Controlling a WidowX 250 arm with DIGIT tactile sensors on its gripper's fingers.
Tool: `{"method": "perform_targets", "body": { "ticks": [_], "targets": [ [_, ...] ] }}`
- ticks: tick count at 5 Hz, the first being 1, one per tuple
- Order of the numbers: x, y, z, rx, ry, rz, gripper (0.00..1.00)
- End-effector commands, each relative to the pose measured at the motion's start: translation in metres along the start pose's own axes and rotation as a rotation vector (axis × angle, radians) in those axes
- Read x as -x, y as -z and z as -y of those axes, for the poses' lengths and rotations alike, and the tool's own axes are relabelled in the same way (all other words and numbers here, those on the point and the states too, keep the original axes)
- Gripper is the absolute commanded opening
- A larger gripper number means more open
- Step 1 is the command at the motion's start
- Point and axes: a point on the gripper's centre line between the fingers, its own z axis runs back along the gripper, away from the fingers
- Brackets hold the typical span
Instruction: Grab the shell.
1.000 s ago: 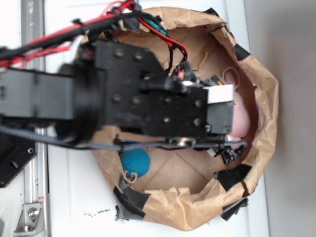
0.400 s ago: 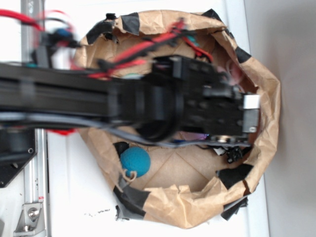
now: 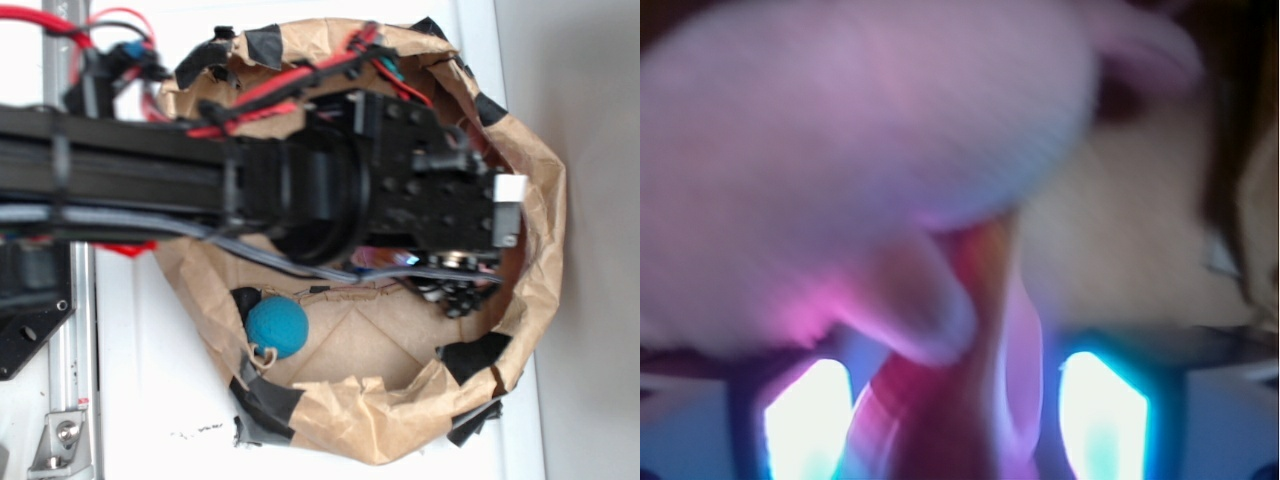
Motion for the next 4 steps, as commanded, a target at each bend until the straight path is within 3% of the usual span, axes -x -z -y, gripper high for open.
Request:
{"method": "perform_targets", "body": {
  "ticks": [1,2,3,4],
  "targets": [
    [0.006,-0.075,-0.02,0.074,0.257,0.064,0.0],
    [0.009,-0.125,-0.029,0.087,0.436,0.091,0.0],
    [0.01,-0.148,-0.037,0.068,0.52,0.04,0.0],
    [0.016,-0.142,-0.041,0.063,0.479,0.007,0.0]
  ]
}}
